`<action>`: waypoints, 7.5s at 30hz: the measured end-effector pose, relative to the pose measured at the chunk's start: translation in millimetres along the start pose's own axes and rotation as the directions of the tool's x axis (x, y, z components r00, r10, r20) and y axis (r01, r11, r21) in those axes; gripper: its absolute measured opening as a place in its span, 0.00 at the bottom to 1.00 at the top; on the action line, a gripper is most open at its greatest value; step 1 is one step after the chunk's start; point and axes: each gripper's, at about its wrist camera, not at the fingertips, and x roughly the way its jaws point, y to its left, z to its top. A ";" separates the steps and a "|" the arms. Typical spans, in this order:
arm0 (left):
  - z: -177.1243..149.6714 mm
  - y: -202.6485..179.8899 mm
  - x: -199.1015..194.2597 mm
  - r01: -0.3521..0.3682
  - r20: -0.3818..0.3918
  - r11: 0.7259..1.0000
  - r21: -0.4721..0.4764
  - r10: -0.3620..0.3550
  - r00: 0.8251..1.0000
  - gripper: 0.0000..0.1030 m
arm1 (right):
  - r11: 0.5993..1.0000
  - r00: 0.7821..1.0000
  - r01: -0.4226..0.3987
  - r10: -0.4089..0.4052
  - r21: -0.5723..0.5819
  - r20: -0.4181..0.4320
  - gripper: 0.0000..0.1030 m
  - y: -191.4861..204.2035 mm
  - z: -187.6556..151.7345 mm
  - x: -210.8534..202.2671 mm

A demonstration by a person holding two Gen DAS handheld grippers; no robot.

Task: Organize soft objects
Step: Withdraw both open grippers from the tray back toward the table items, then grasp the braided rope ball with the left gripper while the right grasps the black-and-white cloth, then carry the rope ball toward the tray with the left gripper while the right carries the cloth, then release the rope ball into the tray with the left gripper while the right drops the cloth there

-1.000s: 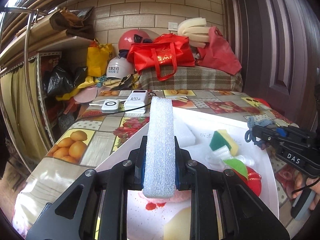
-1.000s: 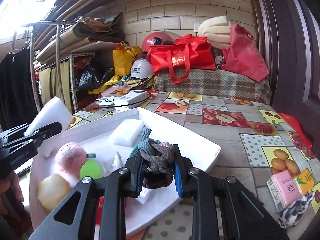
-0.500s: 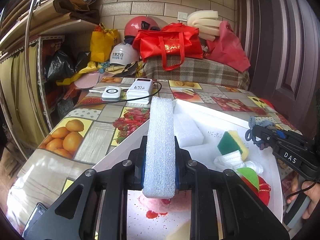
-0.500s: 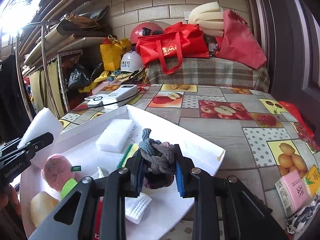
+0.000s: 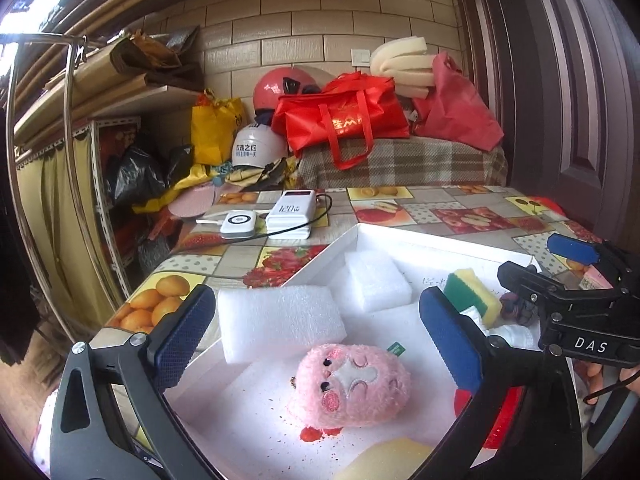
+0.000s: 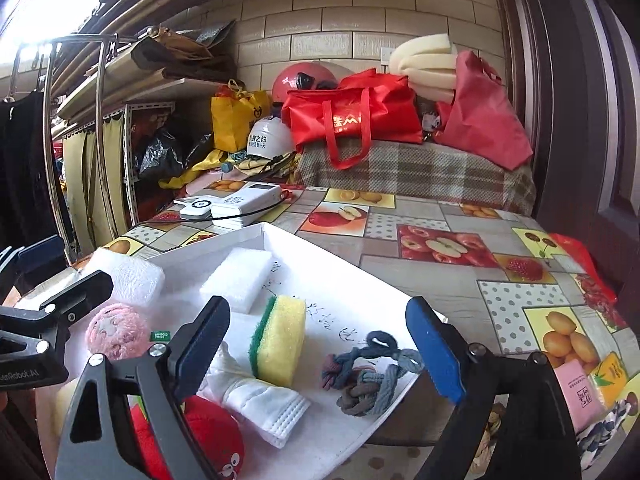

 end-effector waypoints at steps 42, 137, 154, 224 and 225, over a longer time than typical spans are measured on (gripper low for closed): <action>-8.2 -39.4 -44.6 0.122 0.047 0.992 0.013 -0.123 0.991 1.00 | 0.996 1.000 -0.020 0.020 0.090 0.004 0.94 -56.6 -41.0 -87.5; -14.1 -114.6 -73.8 0.377 -0.028 0.919 0.115 -0.376 0.926 0.34 | 0.996 0.999 0.030 -0.028 0.084 -0.021 0.35 -104.1 -56.0 -115.5; -18.7 -48.2 -59.3 0.223 -0.026 0.975 0.015 -0.223 0.974 0.34 | 0.994 0.994 -0.104 0.102 -0.023 -0.046 0.36 -42.4 -47.8 -88.4; 0.0 6.8 2.6 -0.032 -0.008 0.997 -0.063 0.032 0.999 1.00 | 0.980 0.983 -0.184 0.184 -0.076 -0.018 0.87 33.2 -8.6 -12.2; 0.0 6.6 2.2 -0.033 -0.005 0.998 -0.062 0.032 0.999 1.00 | 0.980 0.983 -0.183 0.183 -0.073 -0.017 0.87 32.8 -8.6 -12.1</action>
